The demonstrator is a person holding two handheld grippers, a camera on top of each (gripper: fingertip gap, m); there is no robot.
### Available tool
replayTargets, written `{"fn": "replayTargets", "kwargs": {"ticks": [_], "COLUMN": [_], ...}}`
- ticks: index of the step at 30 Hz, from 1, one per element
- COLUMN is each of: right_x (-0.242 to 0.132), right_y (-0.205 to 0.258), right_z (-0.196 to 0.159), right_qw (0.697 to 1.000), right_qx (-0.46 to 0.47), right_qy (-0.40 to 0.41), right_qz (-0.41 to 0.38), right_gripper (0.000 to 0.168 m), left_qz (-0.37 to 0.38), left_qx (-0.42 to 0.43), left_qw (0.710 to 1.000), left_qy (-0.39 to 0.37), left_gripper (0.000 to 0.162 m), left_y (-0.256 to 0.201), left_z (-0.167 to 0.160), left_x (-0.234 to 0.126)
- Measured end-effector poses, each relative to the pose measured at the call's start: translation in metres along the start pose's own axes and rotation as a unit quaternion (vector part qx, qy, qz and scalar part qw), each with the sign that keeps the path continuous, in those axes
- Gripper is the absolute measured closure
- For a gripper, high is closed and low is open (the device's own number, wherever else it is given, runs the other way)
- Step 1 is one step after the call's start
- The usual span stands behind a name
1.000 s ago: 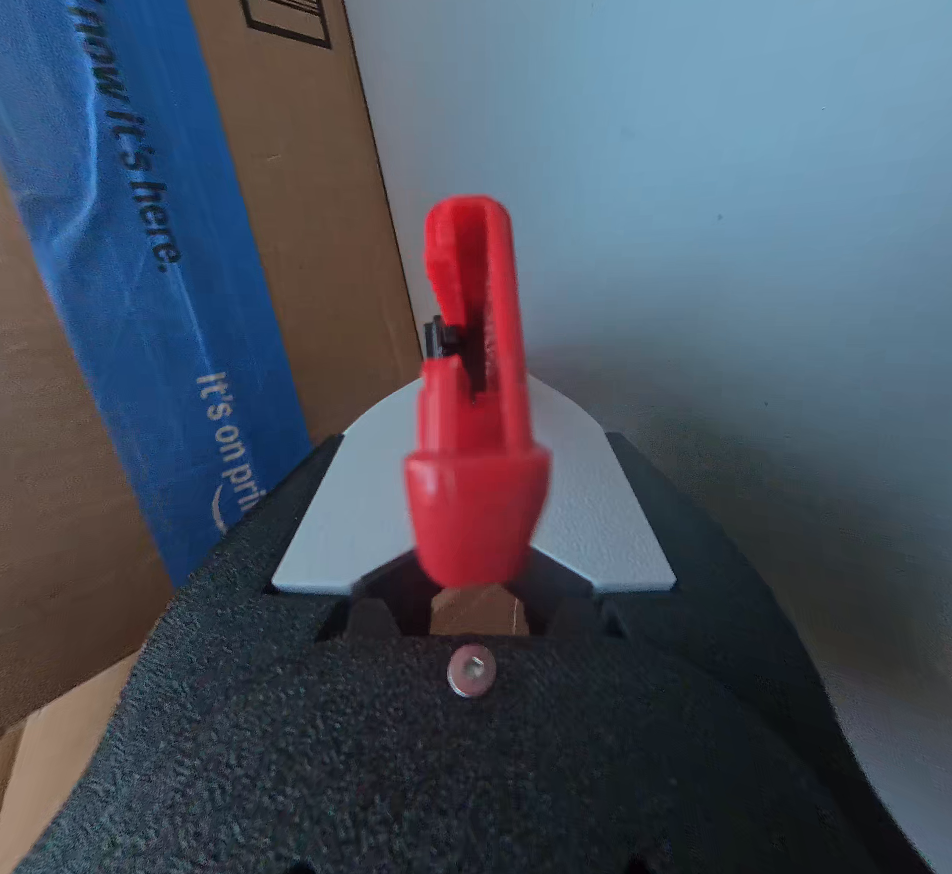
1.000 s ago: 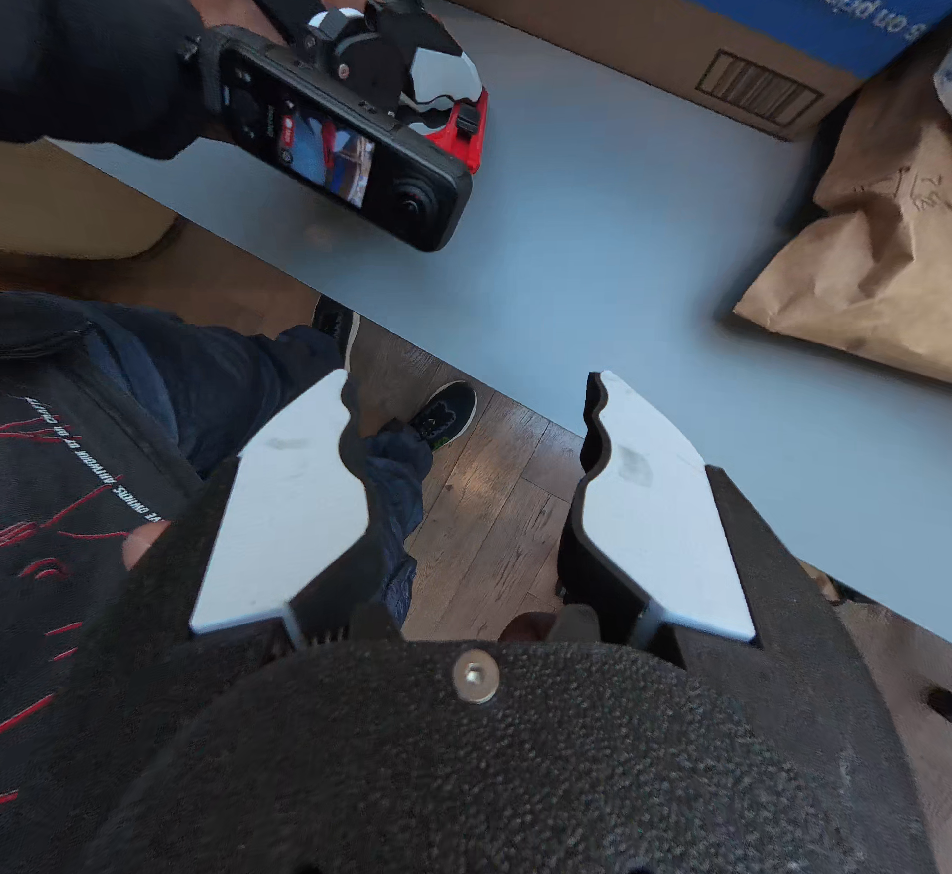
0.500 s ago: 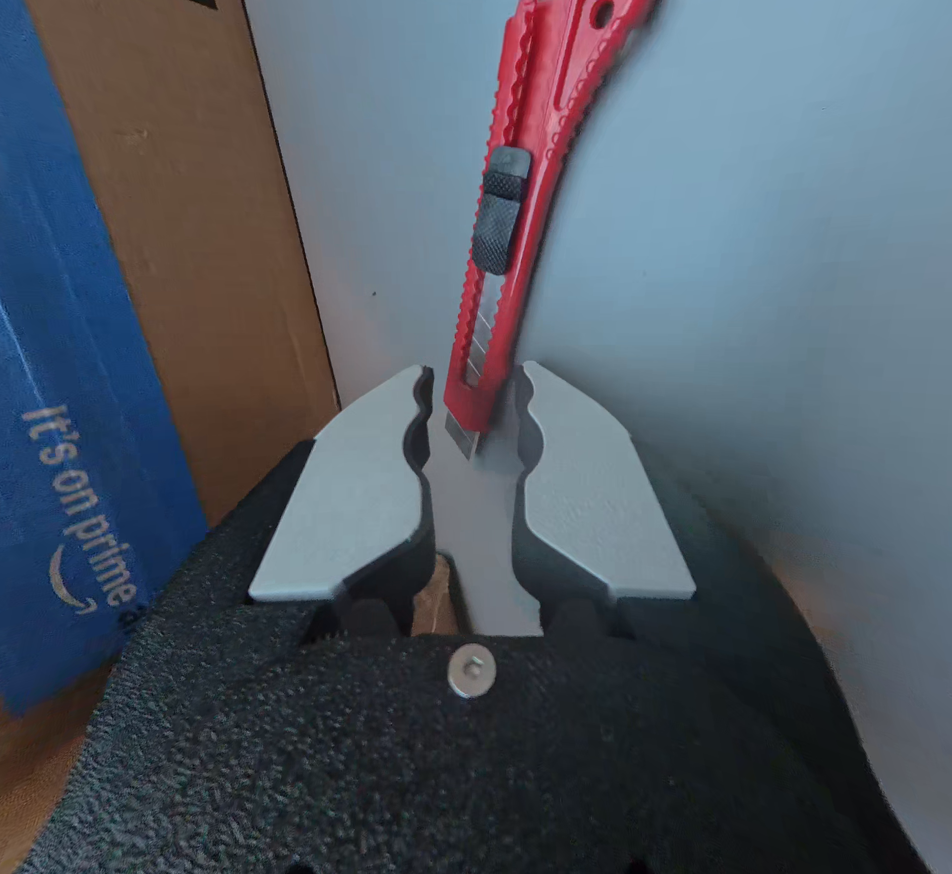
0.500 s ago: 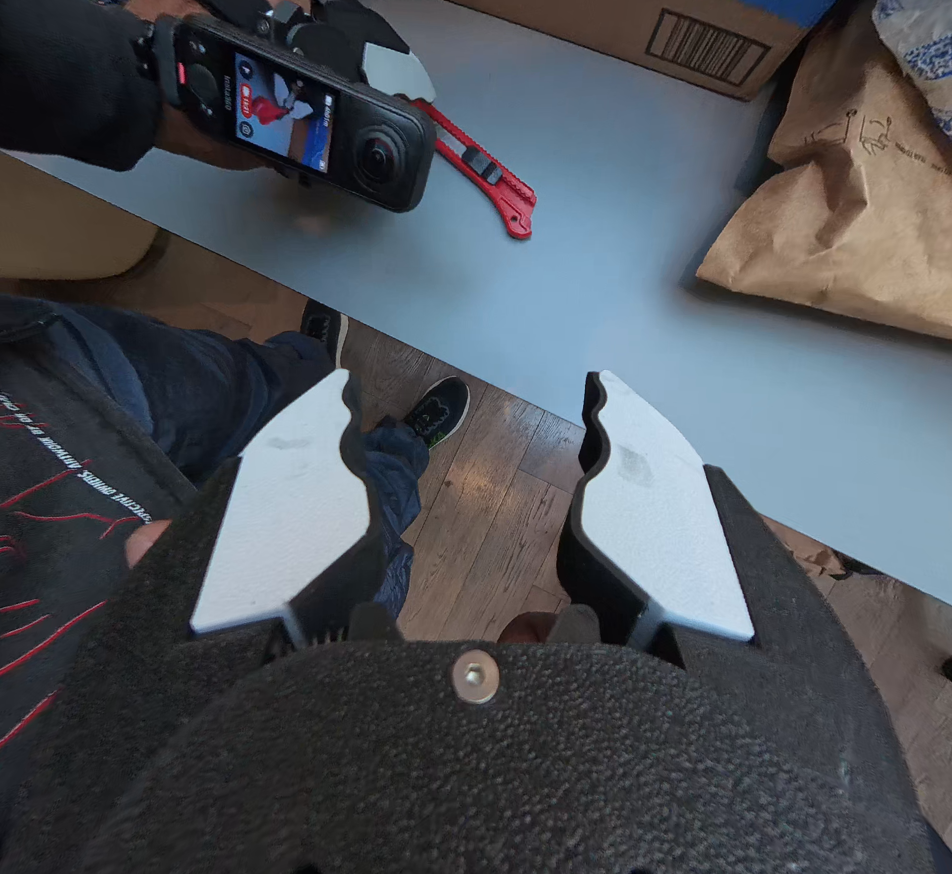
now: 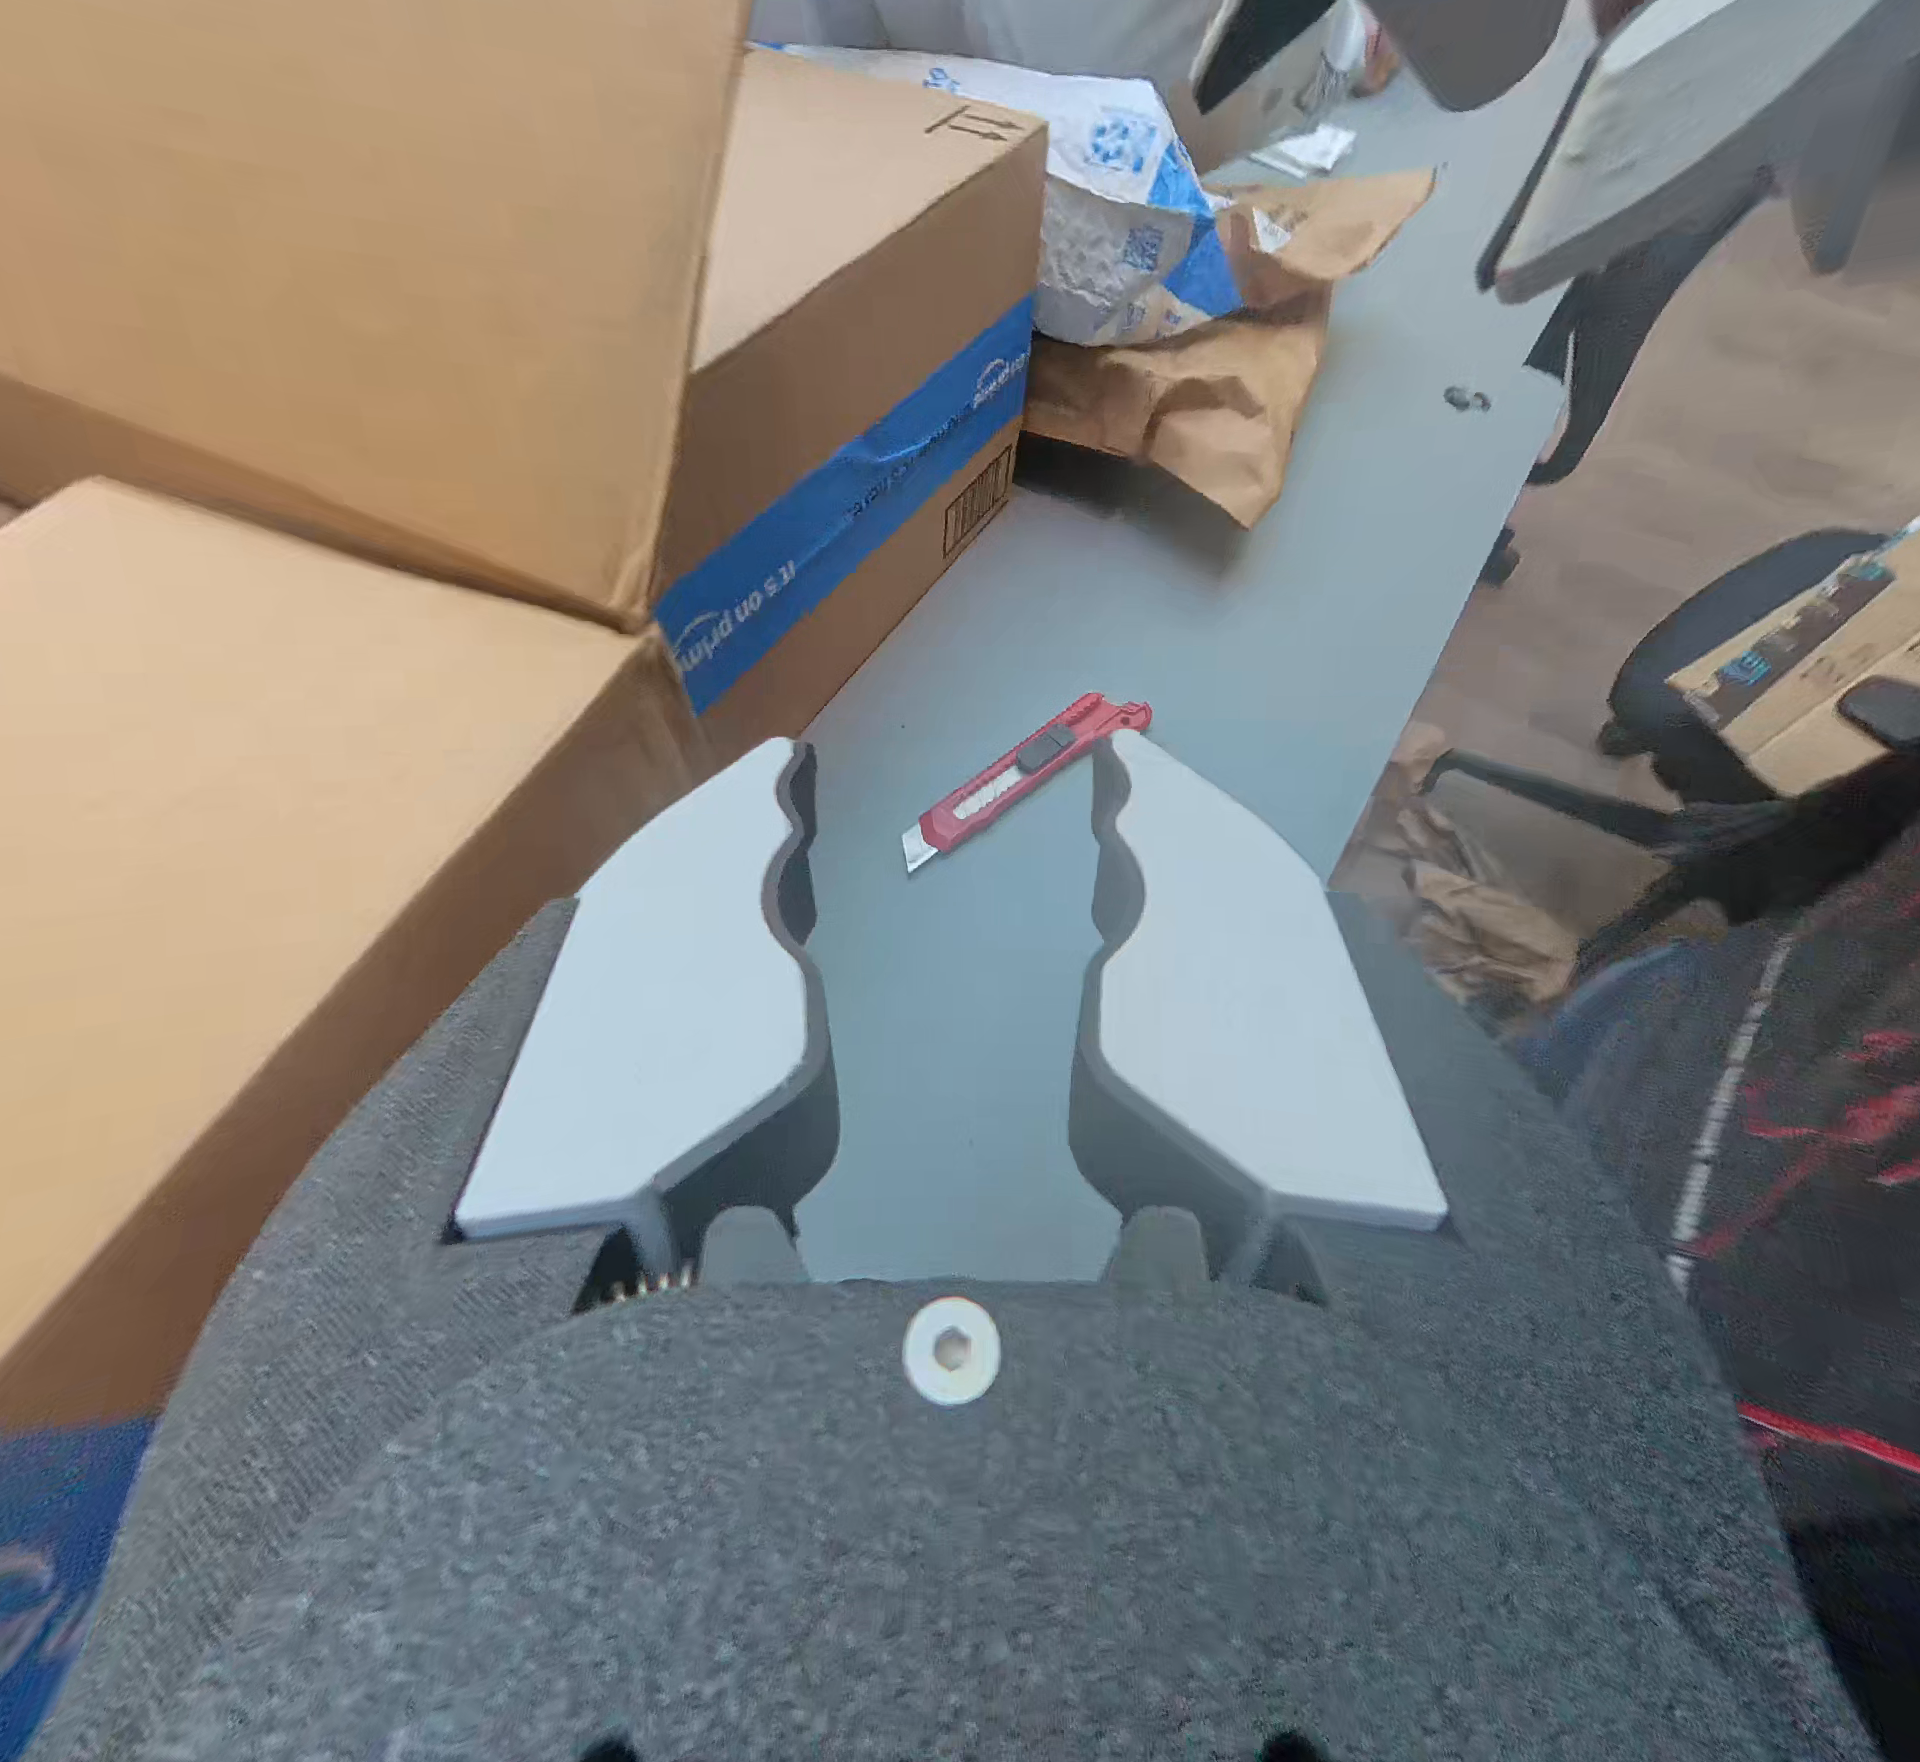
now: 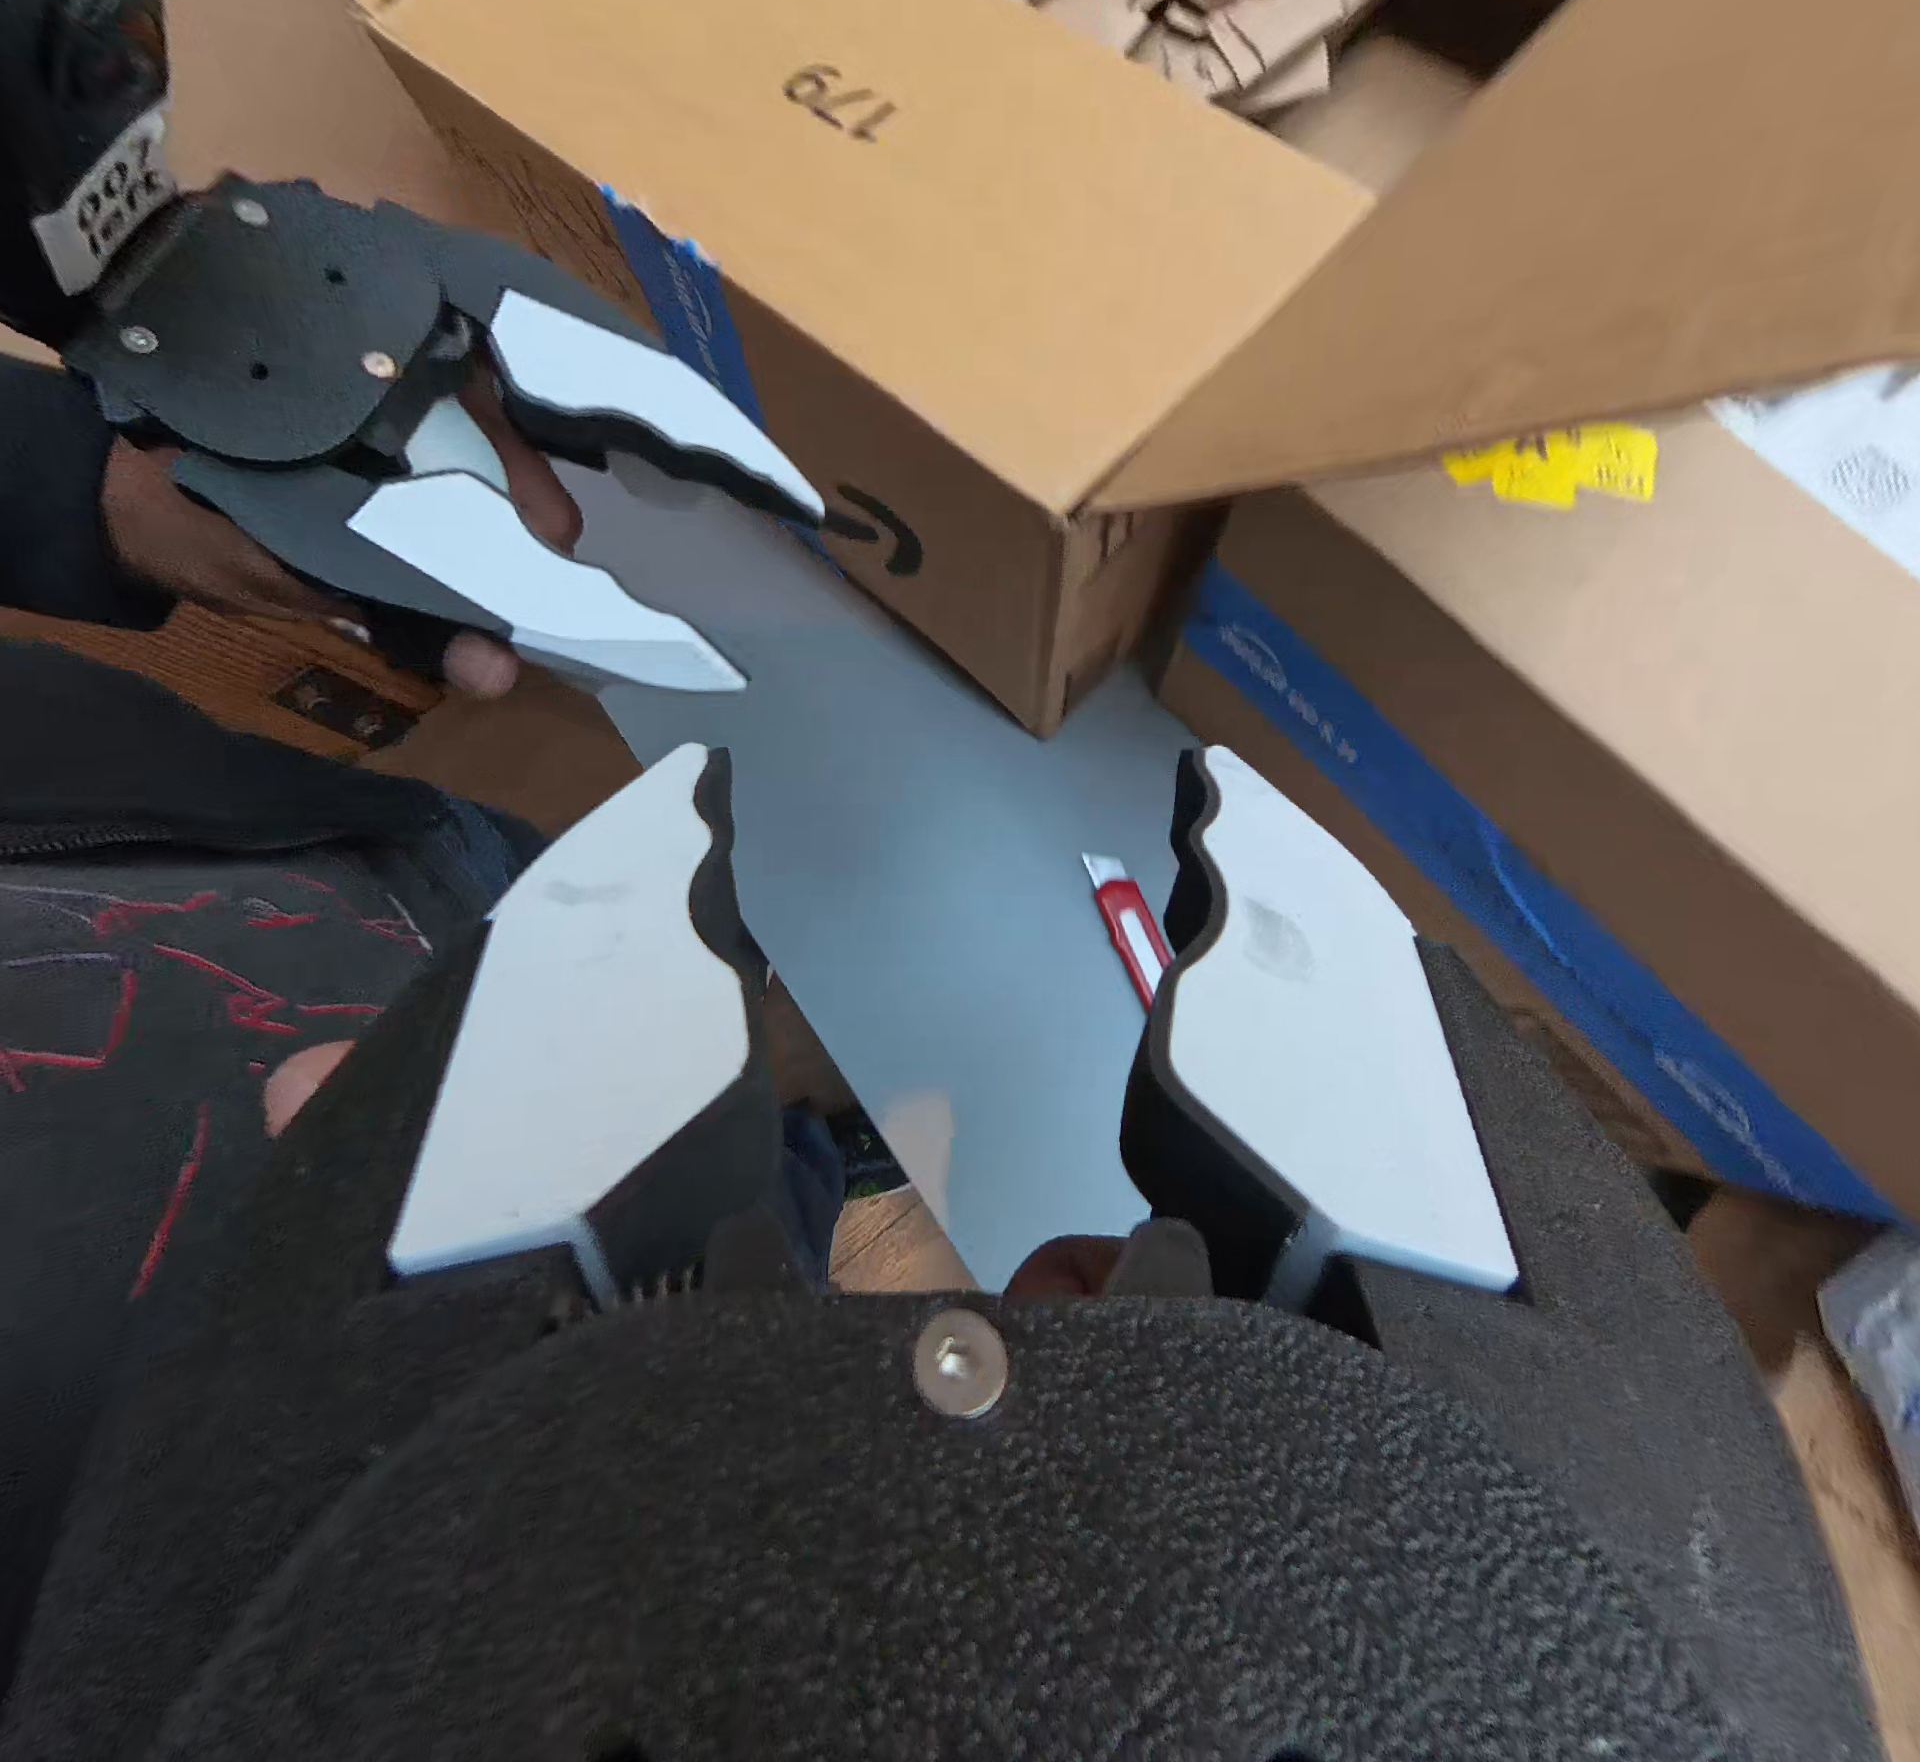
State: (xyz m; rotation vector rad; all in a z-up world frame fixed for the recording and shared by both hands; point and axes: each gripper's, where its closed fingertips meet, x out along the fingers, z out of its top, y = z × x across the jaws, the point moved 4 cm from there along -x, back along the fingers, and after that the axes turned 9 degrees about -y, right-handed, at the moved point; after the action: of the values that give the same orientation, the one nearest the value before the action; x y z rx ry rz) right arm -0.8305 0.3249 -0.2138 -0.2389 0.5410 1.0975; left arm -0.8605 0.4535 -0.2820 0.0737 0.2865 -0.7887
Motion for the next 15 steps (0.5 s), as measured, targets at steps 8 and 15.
{"fn": "replayTargets", "kwargs": {"ticks": [8, 15], "right_x": [0.159, 0.302], "right_y": [0.011, -0.076], "right_z": [0.103, 0.094], "right_qw": [0.984, 0.903], "right_qx": [-0.079, -0.051], "right_qy": [0.135, 0.411], "right_qz": [0.082, 0.114], "right_gripper": [0.075, 0.053], "left_qz": [0.044, 0.07], "left_qx": [-0.195, -0.193], "left_qw": [0.979, 0.975], "left_qy": [-0.048, -0.087], "left_gripper": [0.106, 0.106], "left_y": [0.058, 0.09], "left_z": [-0.011, -0.009], "left_x": [-0.107, -0.169]}}
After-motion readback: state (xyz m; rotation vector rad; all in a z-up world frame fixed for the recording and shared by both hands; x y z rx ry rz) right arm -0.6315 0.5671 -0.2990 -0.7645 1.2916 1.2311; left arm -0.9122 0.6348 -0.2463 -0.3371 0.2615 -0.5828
